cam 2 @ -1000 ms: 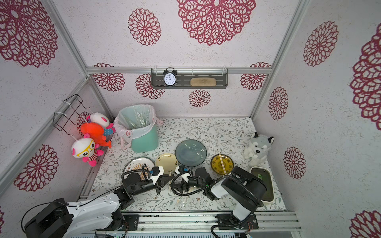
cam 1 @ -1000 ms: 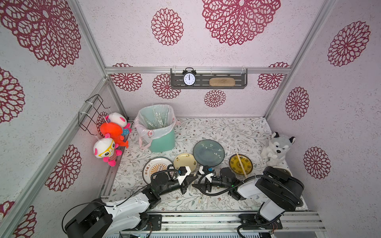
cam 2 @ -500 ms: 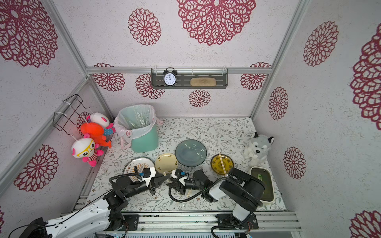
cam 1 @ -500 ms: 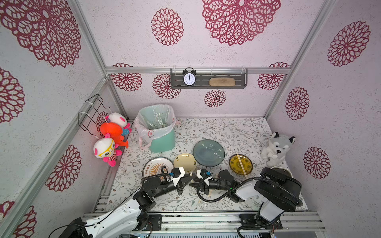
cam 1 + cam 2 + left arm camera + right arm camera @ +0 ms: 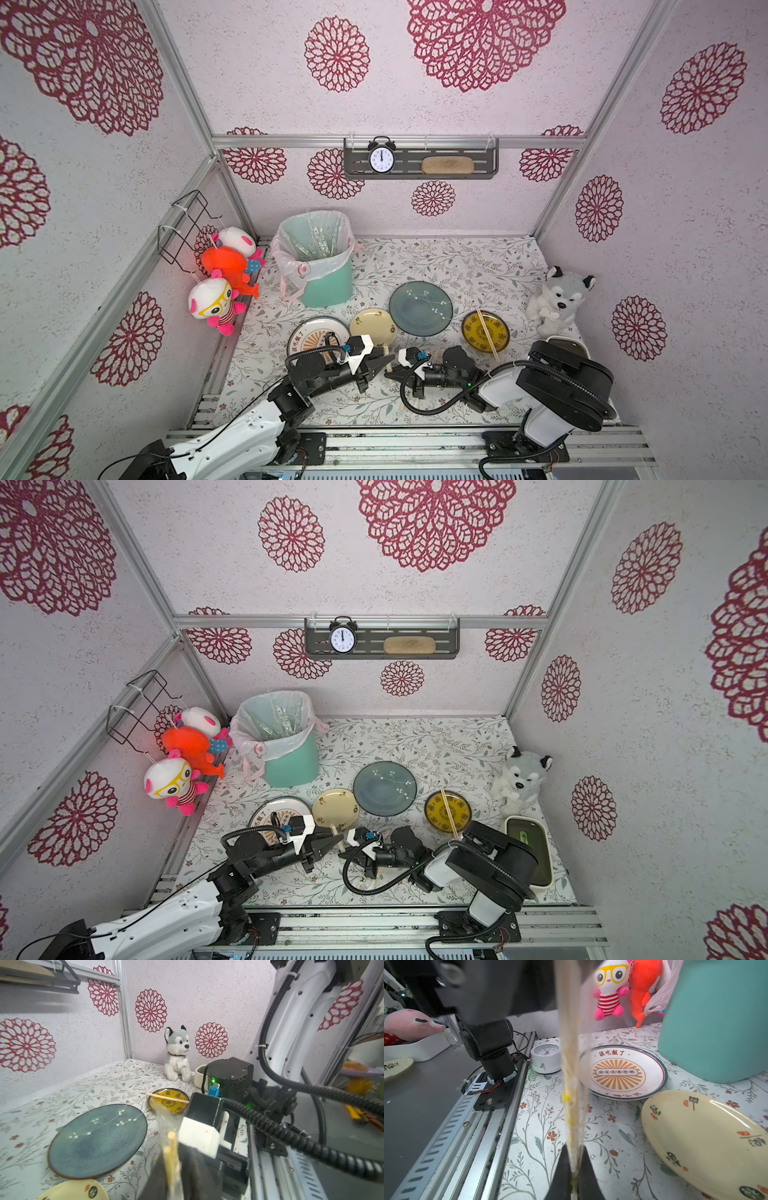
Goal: Remove the packaging of disposable chopsticks
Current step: Remove the packet bag from the disposable chopsticks.
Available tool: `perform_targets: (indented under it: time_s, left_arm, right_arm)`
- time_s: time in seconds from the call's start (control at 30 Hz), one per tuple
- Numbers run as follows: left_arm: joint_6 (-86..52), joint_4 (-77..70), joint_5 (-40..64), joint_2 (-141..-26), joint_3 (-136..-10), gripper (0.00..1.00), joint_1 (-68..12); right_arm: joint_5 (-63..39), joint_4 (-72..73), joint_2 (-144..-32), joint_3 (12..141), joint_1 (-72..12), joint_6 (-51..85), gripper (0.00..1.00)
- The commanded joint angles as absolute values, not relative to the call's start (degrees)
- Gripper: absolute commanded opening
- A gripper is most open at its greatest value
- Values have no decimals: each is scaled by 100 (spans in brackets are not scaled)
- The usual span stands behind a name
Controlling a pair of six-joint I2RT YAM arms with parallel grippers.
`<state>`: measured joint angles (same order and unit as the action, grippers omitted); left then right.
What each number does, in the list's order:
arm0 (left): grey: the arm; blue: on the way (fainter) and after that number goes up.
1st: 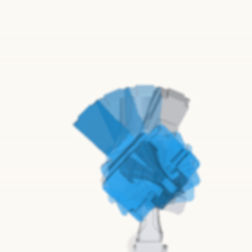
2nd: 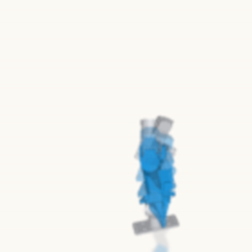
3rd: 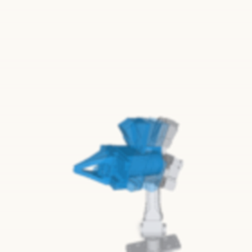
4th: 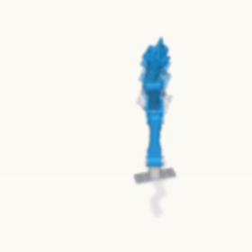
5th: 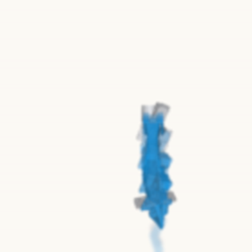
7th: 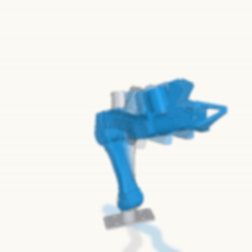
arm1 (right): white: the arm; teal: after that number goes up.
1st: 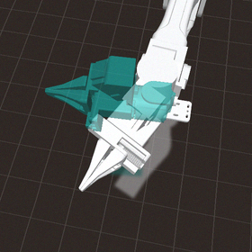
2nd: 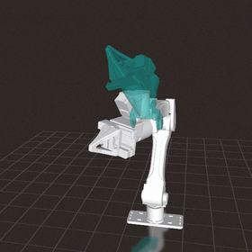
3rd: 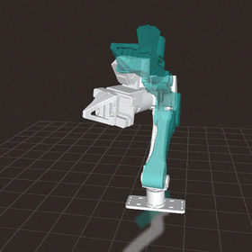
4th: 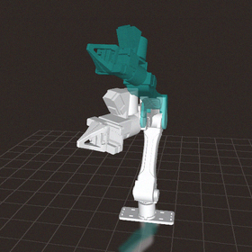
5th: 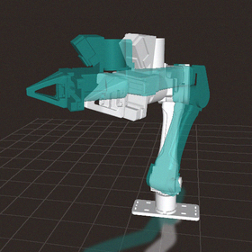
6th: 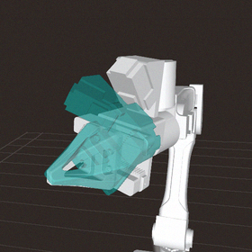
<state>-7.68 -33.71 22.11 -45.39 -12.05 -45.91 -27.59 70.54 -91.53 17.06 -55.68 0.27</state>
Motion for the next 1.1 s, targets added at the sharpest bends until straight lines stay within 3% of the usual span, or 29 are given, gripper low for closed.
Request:
perform_targets:
  time_s: [0.0, 0.07, 0.3, 0.57, 0.9, 1.07]
  left_arm:
    - [-1169, -3866, 2912, -4688, -1413, 53, -4314]
    - [-1518, -4326, 3407, -4886, -1463, 54, -4052]
    - [-1801, -4989, 4032, -5555, -1772, 20, -3907]
    - [-1925, -5360, 4226, -5957, -1841, 9, -3911]
    - [-1991, -5997, 4150, -6615, -1616, 13, -4138]
    - [-1987, -6088, 4039, -6897, -1639, 1, -4225]
  right_arm:
    - [-2469, 6799, -8735, 1627, -5484, 112, 0]
    - [-2486, 6553, -8557, 1641, -5482, 54, 0]
    - [-2404, 6131, -7990, 1543, -5491, -96, 0]
    - [-2316, 5942, -7572, 1399, -5484, -174, 0]
    - [-2057, 5812, -7069, 1322, -5471, -290, 0]
    - [-2057, 5681, -6944, 1362, -5467, -281, 0]
